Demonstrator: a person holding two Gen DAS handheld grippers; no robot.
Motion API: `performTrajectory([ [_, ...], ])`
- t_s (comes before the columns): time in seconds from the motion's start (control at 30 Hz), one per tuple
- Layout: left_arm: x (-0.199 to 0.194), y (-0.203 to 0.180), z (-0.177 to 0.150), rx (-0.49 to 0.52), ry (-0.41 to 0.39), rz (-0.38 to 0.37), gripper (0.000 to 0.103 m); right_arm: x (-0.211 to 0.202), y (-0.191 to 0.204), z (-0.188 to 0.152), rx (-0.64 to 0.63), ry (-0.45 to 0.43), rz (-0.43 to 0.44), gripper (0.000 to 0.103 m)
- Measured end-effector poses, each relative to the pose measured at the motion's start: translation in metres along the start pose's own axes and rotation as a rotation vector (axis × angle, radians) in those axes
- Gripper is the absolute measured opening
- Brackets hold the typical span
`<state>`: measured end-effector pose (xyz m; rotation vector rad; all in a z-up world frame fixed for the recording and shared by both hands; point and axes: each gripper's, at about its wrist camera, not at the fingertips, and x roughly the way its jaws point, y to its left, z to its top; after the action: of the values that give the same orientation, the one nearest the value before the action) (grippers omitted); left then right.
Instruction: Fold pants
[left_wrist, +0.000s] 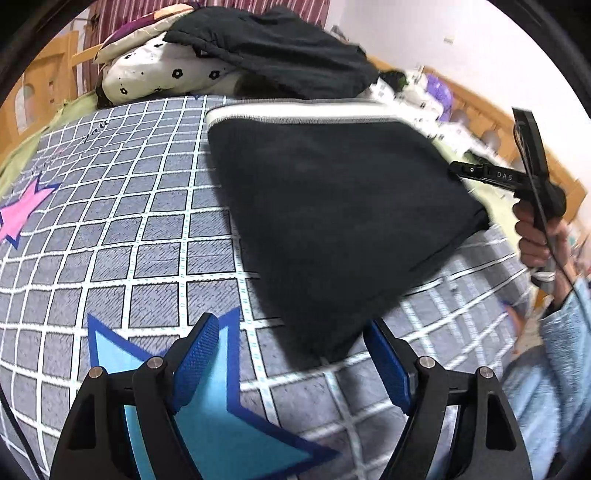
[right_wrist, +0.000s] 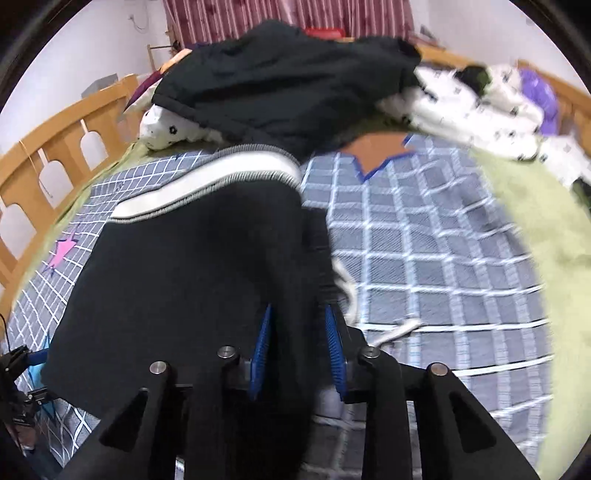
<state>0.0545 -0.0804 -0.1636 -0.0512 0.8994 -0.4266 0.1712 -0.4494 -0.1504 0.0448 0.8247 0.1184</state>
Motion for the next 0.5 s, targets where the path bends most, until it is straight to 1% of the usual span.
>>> performTrajectory([
  [0.07, -0.015, 0.005, 0.000, -0.023, -0.033, -0.008, 0.078, -0.026, 0.002, 0.004, 0.013, -0.082, -0.017, 0.029],
  [0.1, -0.020, 0.008, 0.001, -0.031, -0.042, -0.009, 0.078, -0.034, 0.003, 0.003, 0.013, -0.103, -0.009, 0.029],
  [0.13, -0.024, 0.010, 0.006, -0.043, -0.050, -0.009, 0.078, -0.043, 0.007, 0.003, 0.005, -0.122, 0.018, 0.029],
  [0.2, -0.024, 0.010, 0.023, -0.063, -0.065, -0.020, 0.078, -0.045, 0.017, 0.001, -0.031, -0.134, 0.048, 0.029],
  [0.23, -0.017, 0.006, 0.035, -0.056, -0.051, 0.007, 0.077, -0.043, 0.024, -0.005, -0.061, -0.128, 0.054, 0.029],
  [0.3, 0.001, -0.001, 0.046, -0.023, -0.025, 0.062, 0.068, -0.029, 0.037, -0.016, -0.122, -0.071, 0.027, 0.028],
  [0.33, 0.015, -0.004, 0.048, -0.007, -0.008, 0.089, 0.068, -0.011, 0.038, -0.024, -0.143, 0.002, -0.006, 0.025],
  [0.37, 0.033, -0.004, 0.044, -0.007, 0.045, 0.113, 0.068, 0.003, 0.038, -0.032, -0.140, 0.051, -0.027, 0.024],
  [0.4, 0.046, -0.003, 0.039, -0.020, 0.080, 0.105, 0.068, 0.013, 0.035, -0.039, -0.134, 0.087, -0.043, 0.025],
  [0.47, 0.057, 0.000, 0.029, -0.071, 0.077, 0.060, 0.069, 0.012, 0.035, -0.044, -0.153, 0.081, -0.059, 0.024],
  [0.5, 0.056, 0.001, 0.030, -0.078, 0.079, 0.055, 0.069, 0.010, 0.036, -0.042, -0.162, 0.098, -0.063, 0.024],
])
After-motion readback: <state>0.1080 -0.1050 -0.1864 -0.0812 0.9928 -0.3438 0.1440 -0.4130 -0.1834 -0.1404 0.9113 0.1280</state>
